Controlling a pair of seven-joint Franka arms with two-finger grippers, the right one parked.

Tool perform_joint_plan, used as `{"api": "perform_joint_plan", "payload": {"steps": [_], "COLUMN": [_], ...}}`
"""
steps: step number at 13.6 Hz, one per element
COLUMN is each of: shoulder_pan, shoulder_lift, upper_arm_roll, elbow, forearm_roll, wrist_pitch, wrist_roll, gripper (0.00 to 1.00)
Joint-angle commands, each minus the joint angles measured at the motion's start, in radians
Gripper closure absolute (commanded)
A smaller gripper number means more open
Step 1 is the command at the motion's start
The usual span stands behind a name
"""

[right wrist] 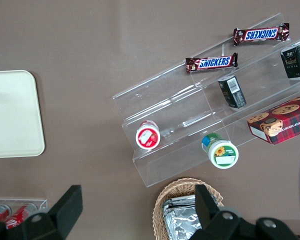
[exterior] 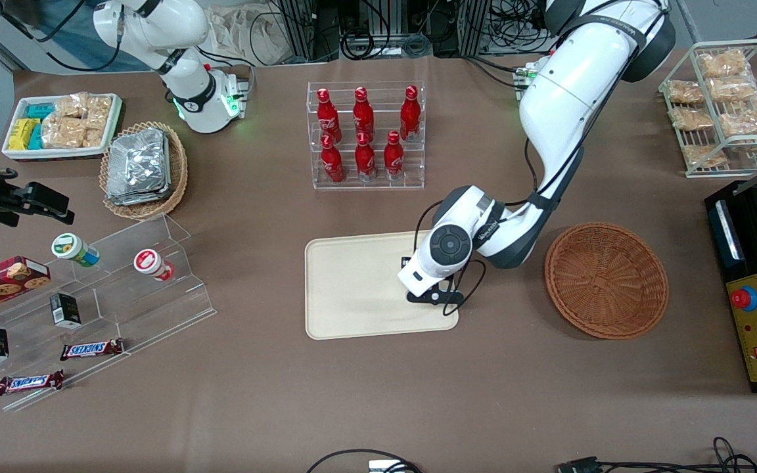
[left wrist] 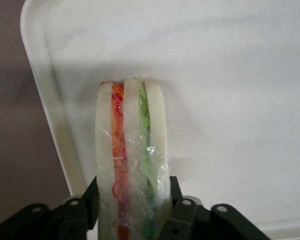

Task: Place sandwich from basket to tray
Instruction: 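Lower the sandwich onto the tray and open the left gripper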

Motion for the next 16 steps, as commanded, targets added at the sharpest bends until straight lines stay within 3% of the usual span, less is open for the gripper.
{"api": "perform_joint_plan", "payload": {"steps": [1, 6, 9, 16], "shoulder_pan": [-0.016, -0.005, 0.0, 0.0], "shoulder_lift": [0.017, -0.029, -0.097, -0.339], "upper_arm_roll": [0.013, 0.013, 0.016, 0.199], "elbow": [0.044, 0.104, 0.164, 0.173], "forearm_roll": [0.018, 0.014, 0.007, 0.0], "wrist_pitch": [-0.001, -0.035, -0.186, -0.502], "wrist_roll": [-0.019, -0.024, -0.024, 0.031], "gripper": [0.0, 0.0, 0.0, 0.0]}}
